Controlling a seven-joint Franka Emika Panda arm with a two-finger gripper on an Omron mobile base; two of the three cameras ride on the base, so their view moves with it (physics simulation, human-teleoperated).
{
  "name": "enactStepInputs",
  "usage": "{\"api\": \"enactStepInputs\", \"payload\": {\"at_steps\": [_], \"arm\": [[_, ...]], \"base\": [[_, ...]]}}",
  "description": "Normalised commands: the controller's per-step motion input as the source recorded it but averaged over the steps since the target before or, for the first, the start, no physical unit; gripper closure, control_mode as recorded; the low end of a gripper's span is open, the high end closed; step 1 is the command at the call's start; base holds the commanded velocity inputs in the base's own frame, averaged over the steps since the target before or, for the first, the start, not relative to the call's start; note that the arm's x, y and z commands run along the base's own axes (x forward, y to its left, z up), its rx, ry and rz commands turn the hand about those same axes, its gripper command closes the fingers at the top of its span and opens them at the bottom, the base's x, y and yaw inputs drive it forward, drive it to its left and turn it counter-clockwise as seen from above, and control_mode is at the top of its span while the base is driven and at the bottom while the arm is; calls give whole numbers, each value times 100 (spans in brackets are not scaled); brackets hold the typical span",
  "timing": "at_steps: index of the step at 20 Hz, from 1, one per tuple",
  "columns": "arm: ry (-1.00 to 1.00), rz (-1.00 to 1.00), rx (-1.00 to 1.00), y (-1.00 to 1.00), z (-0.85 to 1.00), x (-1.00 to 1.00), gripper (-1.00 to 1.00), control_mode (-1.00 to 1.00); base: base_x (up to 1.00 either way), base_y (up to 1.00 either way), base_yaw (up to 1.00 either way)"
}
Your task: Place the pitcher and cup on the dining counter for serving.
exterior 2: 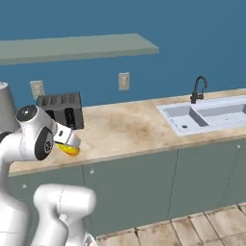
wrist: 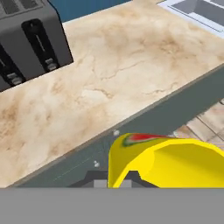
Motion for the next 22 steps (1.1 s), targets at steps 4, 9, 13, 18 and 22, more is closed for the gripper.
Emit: {"api": "enactStepInputs", "payload": {"at_steps": [4, 9, 13, 18, 22], "arm": [[0, 0, 0, 0, 0, 0, 100, 100], [0, 0, 0, 0, 0, 0, 100, 100], [0, 0, 0, 0, 0, 0, 100, 100], [0, 0, 0, 0, 0, 0, 100, 100], [0, 0, 0, 0, 0, 0, 100, 100]], "base": [[-4, -48, -68], [0, -58, -71], [0, -60, -72], [1, -62, -71], [19, -67, -66]]}}
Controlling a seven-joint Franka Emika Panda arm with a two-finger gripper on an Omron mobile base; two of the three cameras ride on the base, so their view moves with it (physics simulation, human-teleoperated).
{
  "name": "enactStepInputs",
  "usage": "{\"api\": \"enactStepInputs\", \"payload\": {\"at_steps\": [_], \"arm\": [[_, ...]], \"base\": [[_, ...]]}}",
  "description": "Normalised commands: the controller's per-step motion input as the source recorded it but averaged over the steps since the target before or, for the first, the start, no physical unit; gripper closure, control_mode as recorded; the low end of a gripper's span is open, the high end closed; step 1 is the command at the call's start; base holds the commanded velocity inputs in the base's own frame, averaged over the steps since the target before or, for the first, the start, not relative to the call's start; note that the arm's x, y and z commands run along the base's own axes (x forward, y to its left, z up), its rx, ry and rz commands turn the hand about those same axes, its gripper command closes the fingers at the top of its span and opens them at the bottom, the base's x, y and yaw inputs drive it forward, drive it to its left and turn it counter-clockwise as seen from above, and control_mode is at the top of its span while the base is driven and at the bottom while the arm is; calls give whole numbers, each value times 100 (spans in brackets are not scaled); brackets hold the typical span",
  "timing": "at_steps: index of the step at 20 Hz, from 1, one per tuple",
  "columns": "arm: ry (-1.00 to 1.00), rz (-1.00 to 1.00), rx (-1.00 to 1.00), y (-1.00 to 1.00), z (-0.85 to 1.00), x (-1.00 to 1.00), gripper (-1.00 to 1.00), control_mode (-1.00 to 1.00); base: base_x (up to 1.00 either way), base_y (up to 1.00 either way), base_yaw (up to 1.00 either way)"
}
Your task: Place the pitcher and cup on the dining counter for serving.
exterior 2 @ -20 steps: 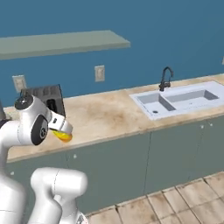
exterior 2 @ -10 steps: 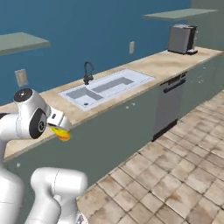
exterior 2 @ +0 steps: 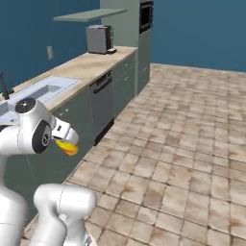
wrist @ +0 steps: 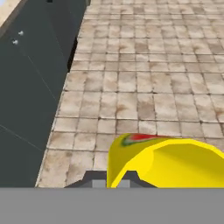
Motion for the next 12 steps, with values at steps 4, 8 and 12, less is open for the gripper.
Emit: {"api": "enactStepInputs", "payload": {"at_steps": [4, 8, 12], "arm": [[0, 0, 0, 0, 0, 0, 100, 100], [0, 0, 0, 0, 0, 0, 100, 100], [0, 0, 0, 0, 0, 0, 100, 100]], "base": [[53, -59, -58], [81, -40, -54], [91, -33, -52]]}}
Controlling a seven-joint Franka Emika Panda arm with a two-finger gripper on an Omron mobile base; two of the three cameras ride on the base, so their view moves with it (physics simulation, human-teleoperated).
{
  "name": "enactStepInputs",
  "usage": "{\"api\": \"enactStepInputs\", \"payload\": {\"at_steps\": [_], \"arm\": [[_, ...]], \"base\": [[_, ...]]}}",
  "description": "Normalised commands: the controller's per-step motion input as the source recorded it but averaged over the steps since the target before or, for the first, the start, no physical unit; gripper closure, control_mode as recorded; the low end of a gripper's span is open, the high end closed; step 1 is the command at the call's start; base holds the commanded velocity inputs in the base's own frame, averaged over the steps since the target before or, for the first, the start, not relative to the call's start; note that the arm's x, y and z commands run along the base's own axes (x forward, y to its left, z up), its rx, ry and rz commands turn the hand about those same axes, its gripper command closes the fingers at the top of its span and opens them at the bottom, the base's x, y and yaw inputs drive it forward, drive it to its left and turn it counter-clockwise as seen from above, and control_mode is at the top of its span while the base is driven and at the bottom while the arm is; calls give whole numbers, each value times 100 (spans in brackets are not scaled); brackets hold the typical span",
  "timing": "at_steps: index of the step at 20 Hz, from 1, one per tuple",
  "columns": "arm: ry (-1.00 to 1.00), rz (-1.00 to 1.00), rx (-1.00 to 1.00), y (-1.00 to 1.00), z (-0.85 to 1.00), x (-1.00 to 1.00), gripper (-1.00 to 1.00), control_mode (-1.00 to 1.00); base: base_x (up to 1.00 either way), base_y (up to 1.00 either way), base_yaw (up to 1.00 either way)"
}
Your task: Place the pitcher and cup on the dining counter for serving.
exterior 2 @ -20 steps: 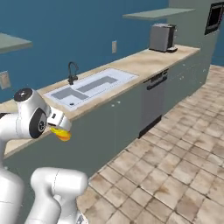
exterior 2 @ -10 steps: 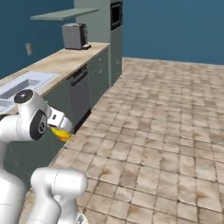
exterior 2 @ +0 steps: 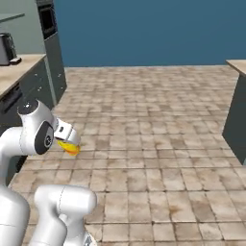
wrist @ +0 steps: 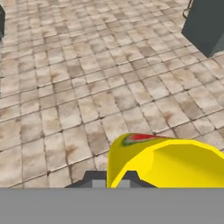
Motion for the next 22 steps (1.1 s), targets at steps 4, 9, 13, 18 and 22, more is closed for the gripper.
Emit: {"api": "enactStepInputs", "payload": {"at_steps": [4, 9, 13, 18, 22], "arm": [[0, 0, 0, 0, 0, 0, 100, 100], [0, 0, 0, 0, 0, 0, 100, 100], [0, 0, 0, 0, 0, 0, 100, 100], [0, 0, 0, 0, 0, 0, 100, 100], [0, 0, 0, 0, 0, 0, 100, 100]], "base": [[100, -21, -47], [100, -15, -43], [100, -56, -31], [97, -97, -30], [77, -100, -37]]}}
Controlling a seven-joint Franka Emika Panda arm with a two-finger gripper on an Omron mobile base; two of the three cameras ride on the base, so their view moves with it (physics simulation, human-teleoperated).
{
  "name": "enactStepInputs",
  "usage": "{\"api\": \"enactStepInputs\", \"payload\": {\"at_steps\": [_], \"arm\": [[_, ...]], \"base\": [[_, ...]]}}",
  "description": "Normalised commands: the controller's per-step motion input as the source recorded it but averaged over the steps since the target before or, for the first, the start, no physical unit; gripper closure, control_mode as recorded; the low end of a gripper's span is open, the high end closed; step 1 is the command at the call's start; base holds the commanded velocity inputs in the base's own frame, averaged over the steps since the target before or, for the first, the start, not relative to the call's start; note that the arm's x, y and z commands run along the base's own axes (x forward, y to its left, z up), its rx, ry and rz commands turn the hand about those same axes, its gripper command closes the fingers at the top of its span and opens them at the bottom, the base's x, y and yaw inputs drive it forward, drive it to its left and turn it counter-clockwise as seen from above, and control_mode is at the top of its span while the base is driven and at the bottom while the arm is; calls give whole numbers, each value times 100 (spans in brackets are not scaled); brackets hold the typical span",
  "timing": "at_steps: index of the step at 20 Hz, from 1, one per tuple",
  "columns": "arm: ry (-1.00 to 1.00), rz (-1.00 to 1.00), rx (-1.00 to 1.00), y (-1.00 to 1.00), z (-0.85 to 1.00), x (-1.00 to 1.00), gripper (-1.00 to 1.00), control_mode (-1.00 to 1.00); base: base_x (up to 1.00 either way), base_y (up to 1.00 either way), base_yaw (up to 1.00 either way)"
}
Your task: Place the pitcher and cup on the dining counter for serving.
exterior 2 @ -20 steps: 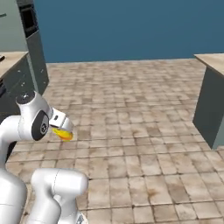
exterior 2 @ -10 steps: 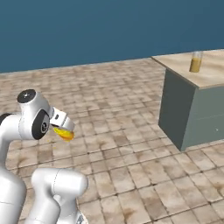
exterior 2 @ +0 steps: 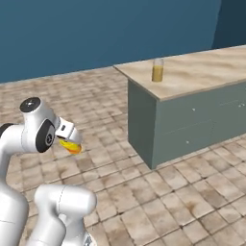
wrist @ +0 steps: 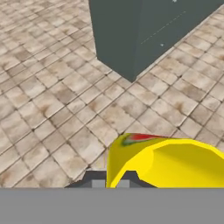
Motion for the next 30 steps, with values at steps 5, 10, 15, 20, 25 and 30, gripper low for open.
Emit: {"api": "enactStepInputs", "payload": {"at_steps": [5, 10, 15, 20, 25, 30], "arm": [[0, 0, 0, 0, 0, 0, 100, 100], [0, 0, 0, 0, 0, 0, 100, 100], [0, 0, 0, 0, 0, 0, 100, 100], [0, 0, 0, 0, 0, 0, 100, 100], [0, 0, 0, 0, 0, 0, 100, 100], [0, 0, 0, 0, 0, 0, 100, 100]], "base": [[67, -100, -40], [93, -100, -33], [100, -100, -25], [100, -93, -12], [100, -70, -1], [100, -58, 1]]}}
